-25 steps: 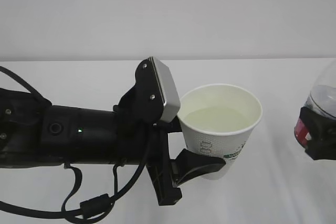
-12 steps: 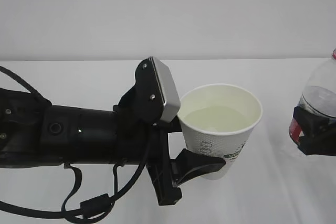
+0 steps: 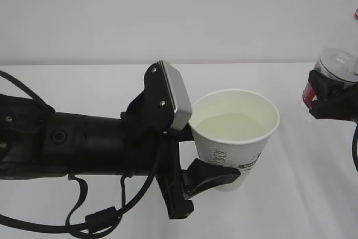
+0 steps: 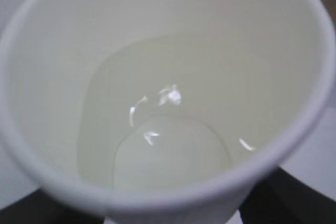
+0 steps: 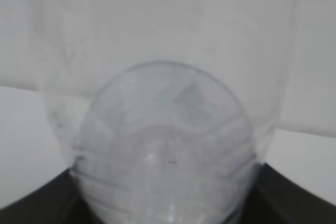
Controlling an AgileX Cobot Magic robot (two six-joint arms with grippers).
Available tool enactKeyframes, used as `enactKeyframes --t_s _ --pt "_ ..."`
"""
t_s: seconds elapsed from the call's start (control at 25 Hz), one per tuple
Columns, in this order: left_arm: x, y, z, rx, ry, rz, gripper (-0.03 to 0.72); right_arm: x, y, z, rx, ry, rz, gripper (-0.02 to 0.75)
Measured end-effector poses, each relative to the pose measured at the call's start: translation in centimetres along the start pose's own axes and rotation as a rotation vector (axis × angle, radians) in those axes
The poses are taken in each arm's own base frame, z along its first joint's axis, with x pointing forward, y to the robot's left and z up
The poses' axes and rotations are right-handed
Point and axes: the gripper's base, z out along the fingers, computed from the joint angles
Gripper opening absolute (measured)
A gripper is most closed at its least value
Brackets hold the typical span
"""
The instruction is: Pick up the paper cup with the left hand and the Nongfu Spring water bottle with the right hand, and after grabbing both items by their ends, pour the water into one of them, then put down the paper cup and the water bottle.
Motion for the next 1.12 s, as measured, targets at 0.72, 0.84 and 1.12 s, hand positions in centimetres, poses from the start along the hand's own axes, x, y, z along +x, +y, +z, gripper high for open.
enactKeyframes --t_s 0.72,0.84,1.12 --pt "0.0 0.0 0.0 -0.001 0.0 -0.001 0.492 1.8 -0.3 5.4 0.001 0.09 -0.036 0.44" --pt "0.0 0.0 0.0 -0.001 0.0 -0.001 0.492 2.8 -0.2 5.6 -0.003 0.114 -0.034 0.44" --pt "0.0 0.0 0.0 -0.001 0.0 -0.001 0.492 4.6 0.0 5.9 -0.008 0.144 -0.029 0.44"
